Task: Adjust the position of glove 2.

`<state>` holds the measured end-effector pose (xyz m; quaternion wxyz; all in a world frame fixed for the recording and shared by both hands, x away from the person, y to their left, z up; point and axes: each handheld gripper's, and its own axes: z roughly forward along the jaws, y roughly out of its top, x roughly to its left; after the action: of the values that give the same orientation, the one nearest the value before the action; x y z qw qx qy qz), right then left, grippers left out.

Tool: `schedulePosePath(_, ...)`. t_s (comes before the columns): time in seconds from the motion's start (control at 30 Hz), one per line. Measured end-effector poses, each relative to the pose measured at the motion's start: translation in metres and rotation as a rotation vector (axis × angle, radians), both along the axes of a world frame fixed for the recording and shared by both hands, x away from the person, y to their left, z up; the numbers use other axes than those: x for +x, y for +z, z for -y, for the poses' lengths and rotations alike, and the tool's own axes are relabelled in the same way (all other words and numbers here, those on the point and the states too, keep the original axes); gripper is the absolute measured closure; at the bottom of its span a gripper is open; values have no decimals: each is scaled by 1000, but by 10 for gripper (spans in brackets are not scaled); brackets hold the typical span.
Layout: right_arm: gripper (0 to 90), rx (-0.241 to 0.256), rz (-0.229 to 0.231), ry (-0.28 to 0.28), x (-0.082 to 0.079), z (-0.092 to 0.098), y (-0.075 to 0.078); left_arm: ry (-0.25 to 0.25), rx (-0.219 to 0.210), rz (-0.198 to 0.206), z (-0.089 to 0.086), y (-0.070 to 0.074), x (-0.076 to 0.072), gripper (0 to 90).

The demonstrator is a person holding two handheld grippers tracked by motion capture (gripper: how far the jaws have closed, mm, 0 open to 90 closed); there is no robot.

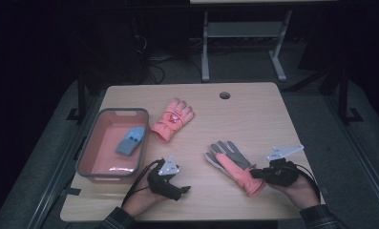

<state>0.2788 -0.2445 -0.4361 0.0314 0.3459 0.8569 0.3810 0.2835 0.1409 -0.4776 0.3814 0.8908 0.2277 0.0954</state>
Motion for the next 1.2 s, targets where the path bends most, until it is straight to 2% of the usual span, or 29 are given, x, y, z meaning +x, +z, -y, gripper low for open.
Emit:
schedulePosePath(0.13, 900, 0, -6, 29, -4, -6, 0, 0, 0, 0, 0, 0, 0, 128)
schedulePosePath(0.17, 900, 1, -7, 60, -4, -12, -1, 0, 0, 0, 0, 0, 0, 128)
schedulePosePath(0.27, 900, 4, -14, 96, -7, -21, -1, 0, 0, 0, 0, 0, 0, 128)
schedulePosePath(0.33, 900, 4, -4, 121, -8, -27, -1, 0, 0, 0, 0, 0, 0, 128)
schedulePosePath(0.43, 900, 12, 12, 126, -9, -29, 1, 0, 0, 0, 0, 0, 0, 128)
schedulePosePath(0.47, 900, 28, 42, 104, -8, -23, 7, 0, 1, 0, 0, 0, 0, 128)
schedulePosePath(0.53, 900, 33, 53, 84, -7, -18, 10, 0, 0, 0, 0, 0, 0, 128)
schedulePosePath(0.57, 900, 46, 63, 41, -4, -5, 11, 0, 0, 1, 0, 0, 0, 128)
schedulePosePath(0.67, 900, 11, 47, -7, 0, 9, 5, 0, 0, 1, 0, 0, 0, 128)
schedulePosePath(0.7, 900, -5, 25, -25, 2, 12, 2, 0, 0, 0, 0, 0, 0, 128)
schedulePosePath(0.83, 900, -64, -18, -43, 9, 16, -13, 0, 0, 0, 0, 0, 0, 128)
schedulePosePath(1.0, 900, -90, -43, -2, 9, 8, -20, 0, 1, 0, 0, 0, 0, 128)
schedulePosePath(1.03, 900, -93, -41, 24, 7, 1, -20, 0, 0, 0, 0, 0, 0, 128)
schedulePosePath(1.2, 900, -78, -36, 88, 3, -17, -18, 0, 1, 0, 0, 0, 0, 128)
